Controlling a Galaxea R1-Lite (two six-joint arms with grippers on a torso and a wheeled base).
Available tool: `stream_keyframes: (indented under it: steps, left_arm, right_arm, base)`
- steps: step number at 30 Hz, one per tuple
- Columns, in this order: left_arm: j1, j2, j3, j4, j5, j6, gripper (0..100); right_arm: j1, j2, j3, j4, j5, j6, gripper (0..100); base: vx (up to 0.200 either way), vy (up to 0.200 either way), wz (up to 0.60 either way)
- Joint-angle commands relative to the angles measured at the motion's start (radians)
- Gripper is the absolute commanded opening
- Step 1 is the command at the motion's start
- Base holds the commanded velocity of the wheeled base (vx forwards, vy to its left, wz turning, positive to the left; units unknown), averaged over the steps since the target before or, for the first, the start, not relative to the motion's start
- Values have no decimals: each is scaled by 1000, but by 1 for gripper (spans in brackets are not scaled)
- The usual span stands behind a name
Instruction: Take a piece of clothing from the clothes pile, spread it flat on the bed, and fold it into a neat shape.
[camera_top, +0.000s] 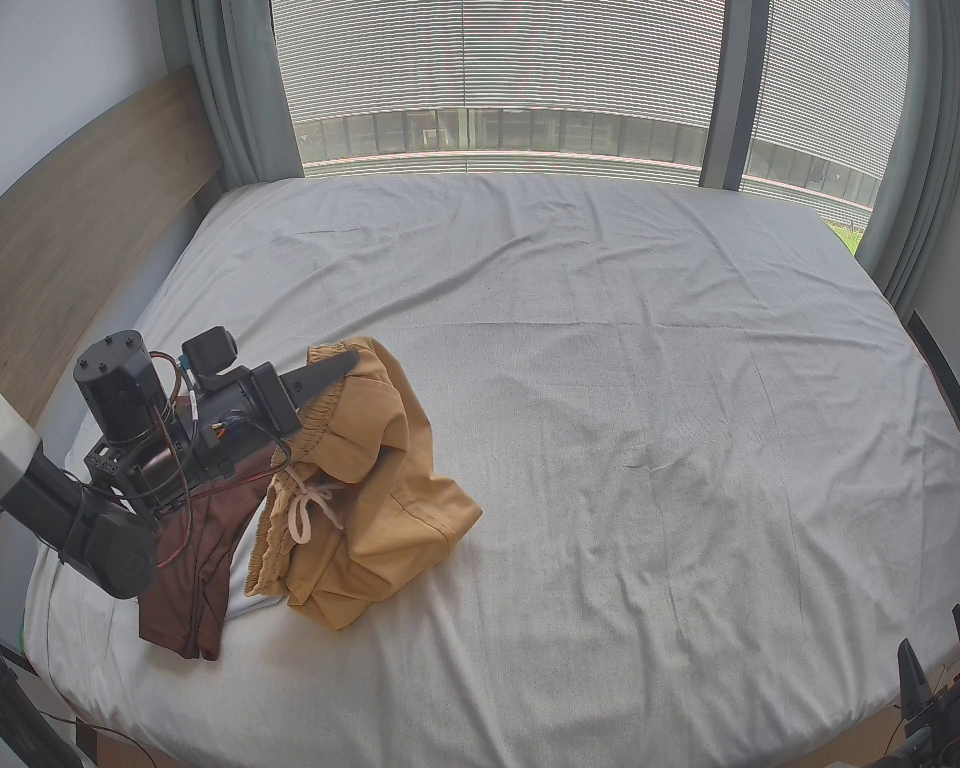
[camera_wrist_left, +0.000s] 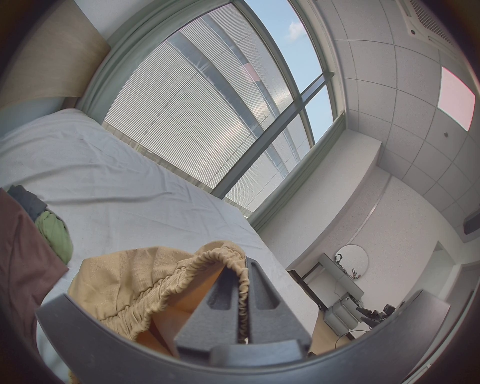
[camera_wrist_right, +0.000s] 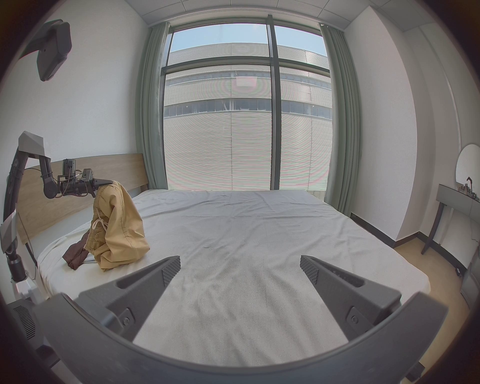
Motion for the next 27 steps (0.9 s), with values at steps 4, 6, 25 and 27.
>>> stream_keyframes:
  steps: [4,6,25,27]
  left_arm:
    - [-55,0,-3,-45,1,-27,0]
    - [-85,-3,-8,-80,4,-52,0]
    - [-213,-42,-81,-179,67,-150,0]
    - [-234,-52,-92,-177,78,-152,0]
  right_arm:
    - [0,-7,18,0,0,-1,100]
    - [0,-7,18,0,0,-2,100]
    - [0,-7,18,0,0,-1,100]
    - [0,-7,18,0,0,-1,100]
  base:
    - [0,0,0]
    - [0,0,0]
    - [0,0,0]
    - [0,0,0]
